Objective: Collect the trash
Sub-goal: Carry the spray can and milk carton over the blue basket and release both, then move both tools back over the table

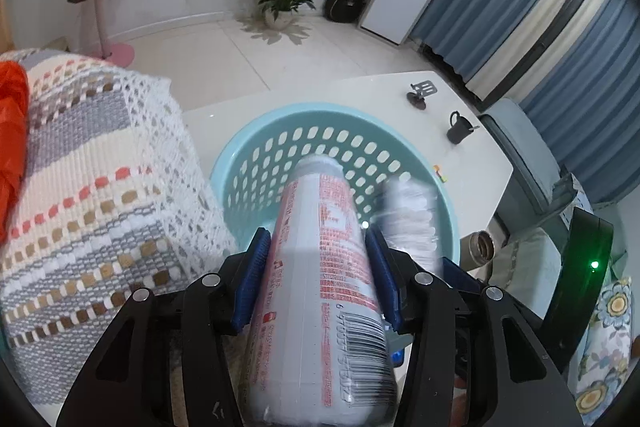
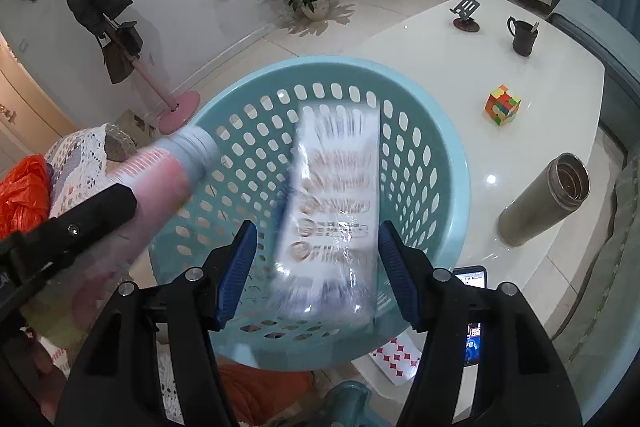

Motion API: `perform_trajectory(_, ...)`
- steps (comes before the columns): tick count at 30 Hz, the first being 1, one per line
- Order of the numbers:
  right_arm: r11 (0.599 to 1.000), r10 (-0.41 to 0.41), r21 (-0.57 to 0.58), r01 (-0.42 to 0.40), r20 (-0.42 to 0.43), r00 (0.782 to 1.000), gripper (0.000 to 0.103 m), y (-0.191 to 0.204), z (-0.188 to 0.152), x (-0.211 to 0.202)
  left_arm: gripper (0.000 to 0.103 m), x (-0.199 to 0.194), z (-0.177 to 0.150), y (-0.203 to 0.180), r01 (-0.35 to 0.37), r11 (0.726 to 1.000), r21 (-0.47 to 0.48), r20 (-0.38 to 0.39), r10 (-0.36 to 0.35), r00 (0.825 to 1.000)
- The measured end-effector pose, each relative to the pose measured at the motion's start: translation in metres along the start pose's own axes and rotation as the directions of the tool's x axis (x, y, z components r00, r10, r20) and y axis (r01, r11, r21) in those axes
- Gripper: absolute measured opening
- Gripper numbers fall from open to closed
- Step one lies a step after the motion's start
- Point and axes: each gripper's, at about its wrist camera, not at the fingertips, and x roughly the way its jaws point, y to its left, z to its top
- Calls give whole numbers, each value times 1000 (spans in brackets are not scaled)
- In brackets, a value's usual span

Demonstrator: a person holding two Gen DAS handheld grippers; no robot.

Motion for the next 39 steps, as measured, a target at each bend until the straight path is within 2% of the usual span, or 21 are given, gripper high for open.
perform_trajectory(1,1000,11,7,-11,-6,1000,63,-1,0,0,60,-3,-2,2,6,1000,-3,5,-6,1000)
perform_trajectory(3,999,29,22,-29,-6,1000,66,-3,-1,-3,67,-8,0,-4,5,1000,-4,26,-5,1000)
perform_trajectory(10,1000,28,4,-28,33,999,66,6,-2,-25,67,-41,-7,3,6,1000,-11,80,-5,997)
perform_trajectory(16,996,64,-74,-58,80,995,66,40,-9,-53,67,-87,-21,14,-9,1000,-24,165,13,986)
perform_trajectory(22,975,135,-194,-108,133,982,66,96,-20,-87,67,-159,-37,38,-44,997,-63,291,61,955)
perform_trajectory(25,955,188,-259,-147,142,972,66,128,-30,-102,68,-197,-49,59,-92,990,-103,353,123,928)
perform_trajectory(28,929,229,-327,-173,139,964,66,162,-42,-111,72,-233,-68,88,-166,971,-172,397,222,890)
perform_trajectory(32,890,281,-400,-219,103,954,66,207,-60,-116,72,-265,-93,131,-249,935,-253,384,333,861)
perform_trajectory(36,857,310,-453,-245,73,948,66,248,-77,-119,72,-281,-120,172,-285,901,-328,332,392,858)
perform_trajectory(39,834,315,-493,-249,56,947,66,276,-90,-120,72,-285,-135,192,-298,893,-339,300,402,865)
